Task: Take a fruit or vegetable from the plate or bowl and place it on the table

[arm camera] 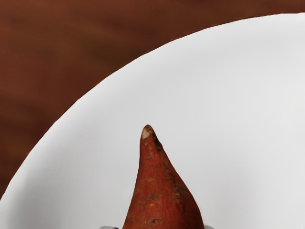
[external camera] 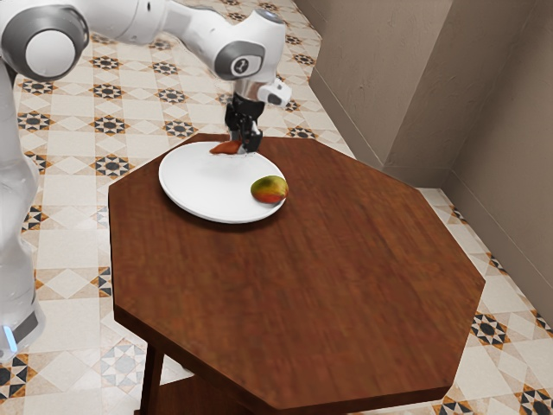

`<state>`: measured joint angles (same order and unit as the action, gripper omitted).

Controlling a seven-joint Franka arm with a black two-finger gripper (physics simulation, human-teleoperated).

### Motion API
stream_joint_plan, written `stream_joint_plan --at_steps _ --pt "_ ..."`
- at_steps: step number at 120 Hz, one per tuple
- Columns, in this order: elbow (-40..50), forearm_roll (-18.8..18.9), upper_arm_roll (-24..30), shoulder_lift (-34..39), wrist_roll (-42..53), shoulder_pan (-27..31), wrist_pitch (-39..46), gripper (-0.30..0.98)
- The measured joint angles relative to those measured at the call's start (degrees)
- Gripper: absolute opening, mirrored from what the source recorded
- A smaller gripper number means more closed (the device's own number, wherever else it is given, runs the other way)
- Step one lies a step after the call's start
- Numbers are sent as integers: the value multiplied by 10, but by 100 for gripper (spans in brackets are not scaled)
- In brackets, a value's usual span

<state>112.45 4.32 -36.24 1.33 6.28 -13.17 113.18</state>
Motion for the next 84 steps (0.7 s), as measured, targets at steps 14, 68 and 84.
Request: stream_joint_plan --at_steps 14,68,84 --pt "-75 0 13 -30 4 -2 -21 16" --pt "-238 -32 141 -147 14 -34 -55 16" --pt "-285 -39 209 -186 16 9 -67 16"
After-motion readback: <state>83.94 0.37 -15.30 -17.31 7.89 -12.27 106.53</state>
